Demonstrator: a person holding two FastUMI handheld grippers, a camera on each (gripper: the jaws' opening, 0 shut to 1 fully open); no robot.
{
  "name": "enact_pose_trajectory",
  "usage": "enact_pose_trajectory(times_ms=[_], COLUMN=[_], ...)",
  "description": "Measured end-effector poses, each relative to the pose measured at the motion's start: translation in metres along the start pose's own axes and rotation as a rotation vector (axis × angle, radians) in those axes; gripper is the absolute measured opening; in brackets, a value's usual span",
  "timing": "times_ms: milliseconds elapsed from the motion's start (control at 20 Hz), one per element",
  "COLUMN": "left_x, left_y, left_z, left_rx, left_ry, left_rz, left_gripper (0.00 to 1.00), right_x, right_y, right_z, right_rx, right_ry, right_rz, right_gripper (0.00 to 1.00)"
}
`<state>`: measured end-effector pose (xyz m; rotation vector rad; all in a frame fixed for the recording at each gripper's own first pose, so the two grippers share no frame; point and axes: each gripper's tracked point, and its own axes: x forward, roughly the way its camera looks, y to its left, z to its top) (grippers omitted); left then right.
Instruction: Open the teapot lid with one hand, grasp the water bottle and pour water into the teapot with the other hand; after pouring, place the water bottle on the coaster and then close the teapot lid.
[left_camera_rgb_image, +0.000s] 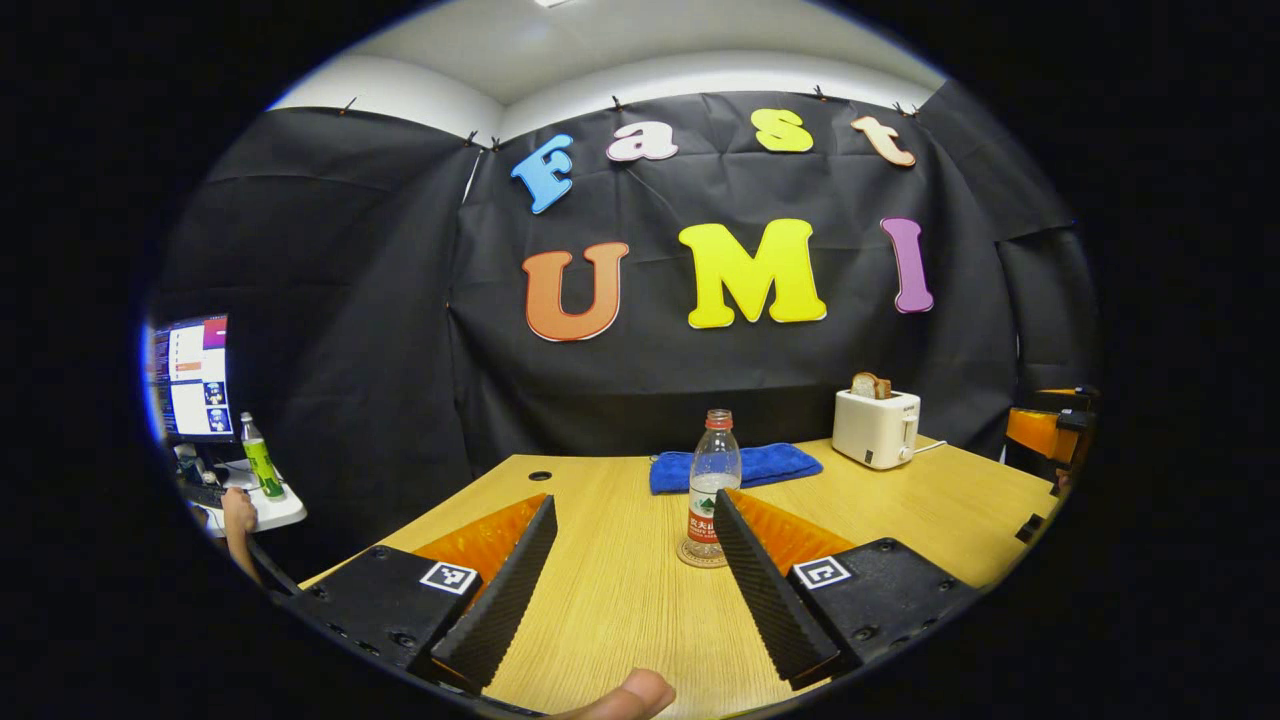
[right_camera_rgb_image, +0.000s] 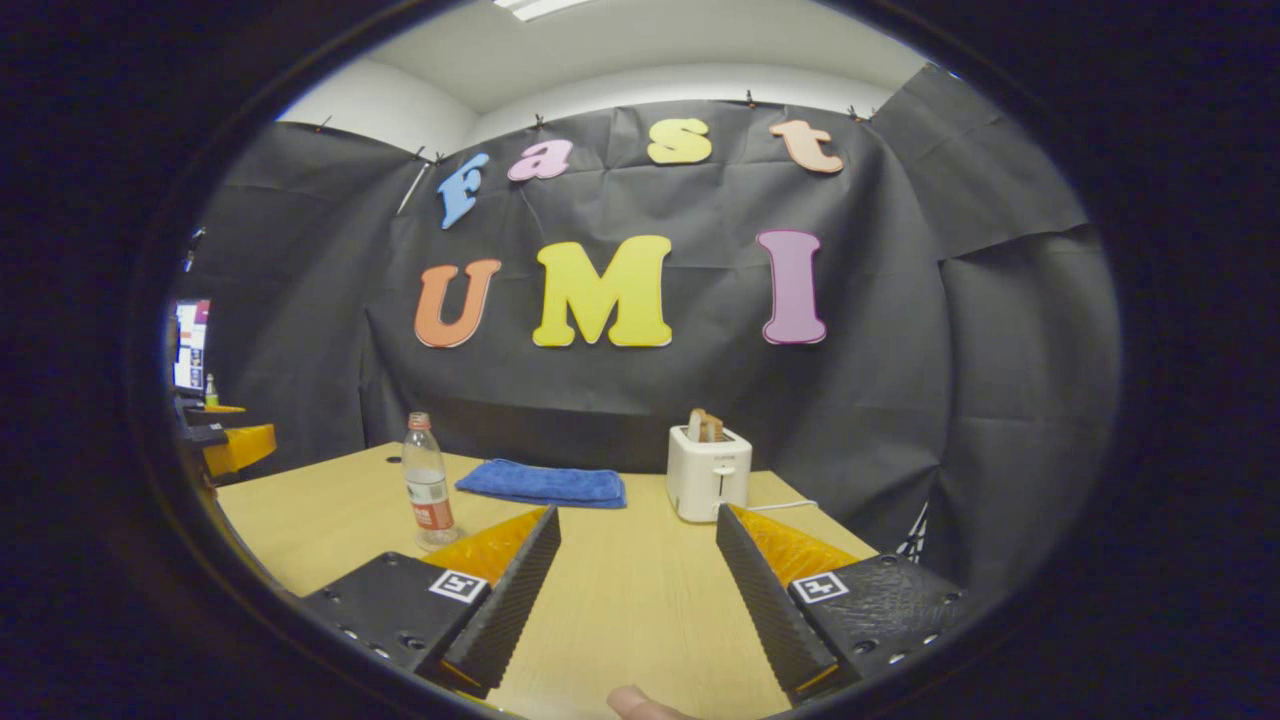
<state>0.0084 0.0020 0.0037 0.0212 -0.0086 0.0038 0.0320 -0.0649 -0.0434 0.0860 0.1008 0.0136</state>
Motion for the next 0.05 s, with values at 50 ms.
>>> enact_pose_trajectory(times_ms=[50], left_x=[0.0003], left_y=[-0.0003], left_z=[0.0011], left_rx=[-0.007], left_ry=[-0.005], left_rz=[-0.002], left_gripper=[0.98], right_x=[-0.0006], right_y=[0.001], right_z=[-0.0005], right_rx=[0.009], right_ry=[0.0], right_rz=[0.001], right_gripper=[0.95])
